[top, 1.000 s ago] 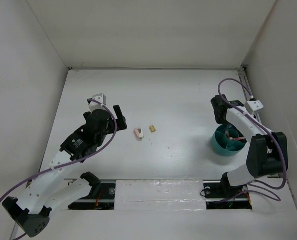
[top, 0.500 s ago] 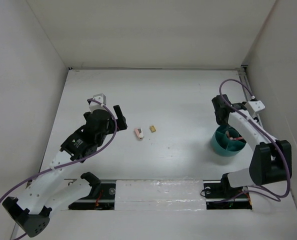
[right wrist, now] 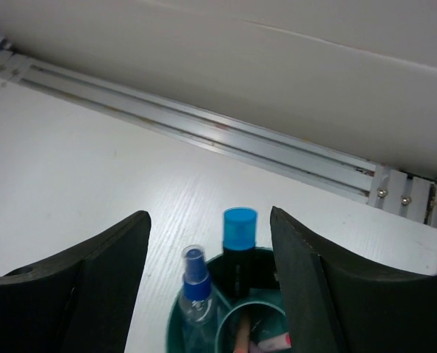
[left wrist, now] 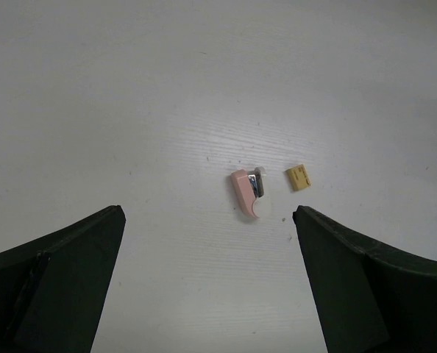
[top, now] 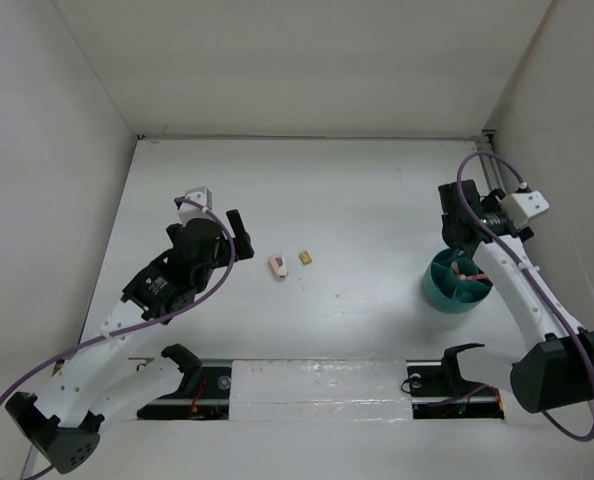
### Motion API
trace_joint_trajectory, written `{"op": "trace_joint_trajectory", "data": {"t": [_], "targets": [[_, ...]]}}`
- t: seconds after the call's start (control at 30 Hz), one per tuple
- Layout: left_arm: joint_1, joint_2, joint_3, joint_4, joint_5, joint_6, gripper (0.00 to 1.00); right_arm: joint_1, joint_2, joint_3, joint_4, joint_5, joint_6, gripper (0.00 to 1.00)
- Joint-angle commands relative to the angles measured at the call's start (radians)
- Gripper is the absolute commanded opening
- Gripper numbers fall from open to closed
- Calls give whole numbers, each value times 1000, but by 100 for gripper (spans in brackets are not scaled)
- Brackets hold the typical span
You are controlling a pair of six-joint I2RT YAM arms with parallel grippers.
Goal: Sort the stationery into containers
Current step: Place the pen in the storage box, then pick up the stationery from the center of the board.
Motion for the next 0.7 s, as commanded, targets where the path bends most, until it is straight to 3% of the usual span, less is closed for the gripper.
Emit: {"op": "trace_joint_trajectory", "data": {"t": [0.0, 0.1, 0.23, 0.37, 0.5, 0.67], "targets": [[-3, 6, 12, 1, -40, -16, 100, 48, -27, 97, 66, -22, -127, 72], [-3, 6, 12, -9, -70, -27, 100, 111, -51, 149, 154, -76, -302, 71], [-3, 15, 21, -28, -115, -50, 100, 203, -85, 171, 291, -282, -519, 63], [-3, 24, 30, -37, -145, -62, 100, 373, -35, 208, 291, -391, -542, 55], [-3, 24, 30, -49, -171, -82, 100, 648, 141, 261, 291, -343, -482, 58], [-3, 22, 39, -71, -235, -102, 100, 766, 326, 309, 440, -399, -470, 59]]}}
